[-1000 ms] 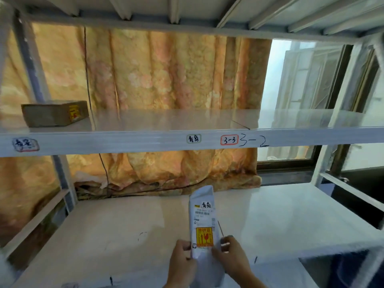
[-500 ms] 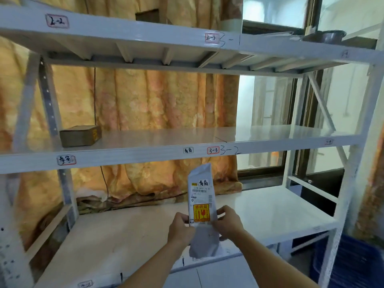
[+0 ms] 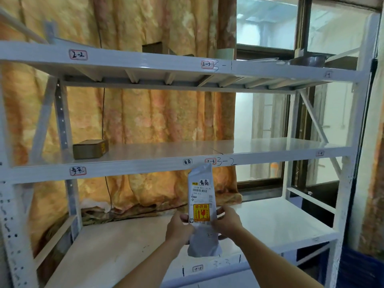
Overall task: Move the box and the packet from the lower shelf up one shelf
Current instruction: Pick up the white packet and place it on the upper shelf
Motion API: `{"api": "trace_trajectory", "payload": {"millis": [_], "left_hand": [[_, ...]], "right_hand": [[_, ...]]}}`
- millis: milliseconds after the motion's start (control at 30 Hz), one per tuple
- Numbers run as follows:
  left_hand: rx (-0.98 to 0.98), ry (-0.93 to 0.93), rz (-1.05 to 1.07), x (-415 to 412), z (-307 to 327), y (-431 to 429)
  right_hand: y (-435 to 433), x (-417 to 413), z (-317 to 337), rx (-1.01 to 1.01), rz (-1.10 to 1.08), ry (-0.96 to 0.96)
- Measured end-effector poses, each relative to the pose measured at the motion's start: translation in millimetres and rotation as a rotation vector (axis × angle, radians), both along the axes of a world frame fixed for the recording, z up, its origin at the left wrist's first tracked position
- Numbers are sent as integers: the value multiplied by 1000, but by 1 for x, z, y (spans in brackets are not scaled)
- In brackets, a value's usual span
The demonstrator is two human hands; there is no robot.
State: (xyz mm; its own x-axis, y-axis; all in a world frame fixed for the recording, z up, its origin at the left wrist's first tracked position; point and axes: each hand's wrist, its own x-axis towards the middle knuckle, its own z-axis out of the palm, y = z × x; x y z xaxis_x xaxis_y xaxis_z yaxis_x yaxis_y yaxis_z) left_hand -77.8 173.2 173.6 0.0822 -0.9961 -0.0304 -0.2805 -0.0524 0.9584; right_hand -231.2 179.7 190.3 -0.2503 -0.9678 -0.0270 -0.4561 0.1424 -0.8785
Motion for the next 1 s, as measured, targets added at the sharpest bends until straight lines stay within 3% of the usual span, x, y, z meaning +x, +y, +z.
{"api": "trace_trajectory", "payload": {"millis": [267,533,800,1000], "left_hand": [[-216,67,-28,15,32,3],[-528,148,82,22,135,-17],[-529,48,132,16,212,-84],[-427,-47,181,14,219,-153]], "right_hand": [[-1,7,26,-198,-20,-30],[-8,28,138,-460,4,-109],[-95,31,190,-481,40,-194],[-167,32,194,-443,129,-114]]}}
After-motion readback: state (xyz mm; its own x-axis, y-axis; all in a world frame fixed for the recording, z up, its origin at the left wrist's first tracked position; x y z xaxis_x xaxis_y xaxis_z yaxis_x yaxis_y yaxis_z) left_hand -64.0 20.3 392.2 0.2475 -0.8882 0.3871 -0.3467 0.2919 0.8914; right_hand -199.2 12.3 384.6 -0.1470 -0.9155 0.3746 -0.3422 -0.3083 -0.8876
